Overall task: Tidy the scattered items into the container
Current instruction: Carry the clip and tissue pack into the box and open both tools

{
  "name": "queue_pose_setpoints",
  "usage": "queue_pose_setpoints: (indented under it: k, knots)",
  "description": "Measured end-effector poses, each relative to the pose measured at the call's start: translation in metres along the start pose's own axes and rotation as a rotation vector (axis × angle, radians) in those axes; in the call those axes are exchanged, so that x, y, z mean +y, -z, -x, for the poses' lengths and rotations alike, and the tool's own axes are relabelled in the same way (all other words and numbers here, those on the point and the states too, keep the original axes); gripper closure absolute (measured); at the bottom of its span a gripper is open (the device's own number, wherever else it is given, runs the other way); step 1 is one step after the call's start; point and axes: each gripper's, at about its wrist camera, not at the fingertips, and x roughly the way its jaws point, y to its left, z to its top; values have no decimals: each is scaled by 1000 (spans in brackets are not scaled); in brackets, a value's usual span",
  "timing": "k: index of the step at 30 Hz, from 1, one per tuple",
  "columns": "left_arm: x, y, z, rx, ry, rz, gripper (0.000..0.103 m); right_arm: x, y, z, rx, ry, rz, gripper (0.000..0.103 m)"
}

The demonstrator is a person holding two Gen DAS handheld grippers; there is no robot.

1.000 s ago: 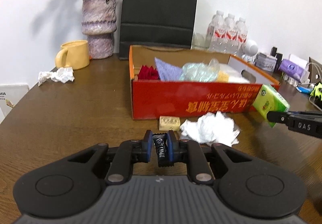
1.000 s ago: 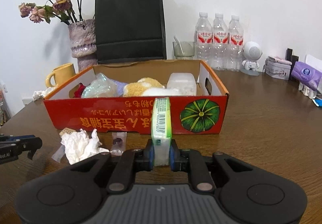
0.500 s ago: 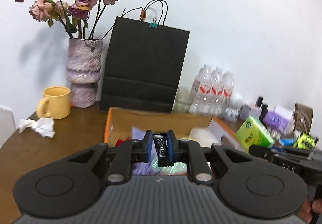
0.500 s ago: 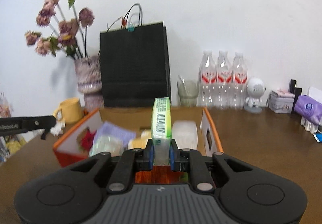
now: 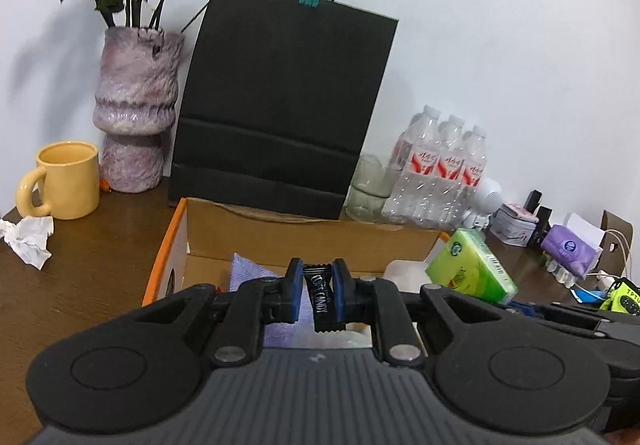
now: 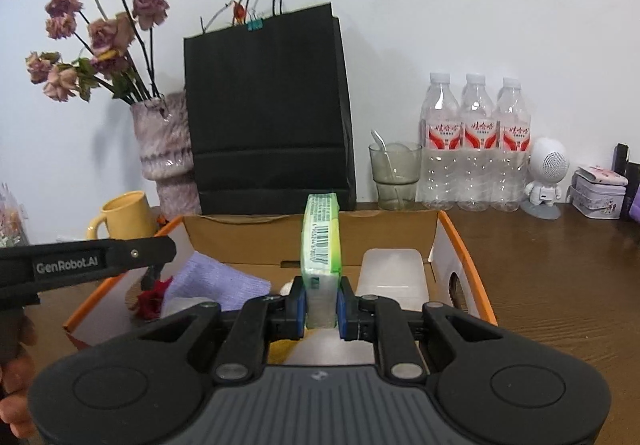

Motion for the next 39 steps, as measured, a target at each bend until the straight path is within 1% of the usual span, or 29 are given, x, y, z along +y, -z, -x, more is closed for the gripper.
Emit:
queue_pose_setpoints:
  k: [4,5,6,7,8,9,10,11,12,14,16,20,30,34,36,39]
  knots:
    - [1,2,-5,16,-7,-11,87,-7,0,-8,22,5,-8,89]
    - [1,3,-7,23,-2,-12,85,-8,0,-9,30,5,-10,88]
    - [1,2,-9,29,2,-10,83,-9,-1,-10,41,3,-13,85]
    - [1,3,-9,35,4,-3,66,-10,-1,-11,52,6,-19,85]
    - [1,3,-10,43,2,9,33,-12,-2,-12,63,2,-26,75]
    - [2,3,-10,46,-5,24,20,-13,-3,-12,69,0,-31,52]
    - [3,3,-9,42,-17,38,4,-14,-4,-12,71,1,-33,39]
    - [3,2,-8,36,-31,46,1,-14,-5,-11,69,8,-27,16]
    - [3,1,-7,30,-34,48,0,-13,-5,-10,66,14,-12,8]
    - [4,0,-5,25,-38,50,0,-11,-6,-9,66,32,14,8]
    - [4,0,-6,41,-48,56,0,-10,-7,-9,73,41,24,8]
    - [2,1,-9,60,-56,53,0,-9,-7,-9,85,36,26,7]
    - [0,-1,-3,57,-59,52,0,-8,-8,-5,82,39,23,7]
    - [1,0,16,42,-52,48,0,-10,-11,15,49,35,11,7]
    - [4,2,29,35,-45,46,0,-9,-9,30,31,24,20,7]
    - [8,9,48,35,-57,42,0,-5,-1,48,21,19,46,7]
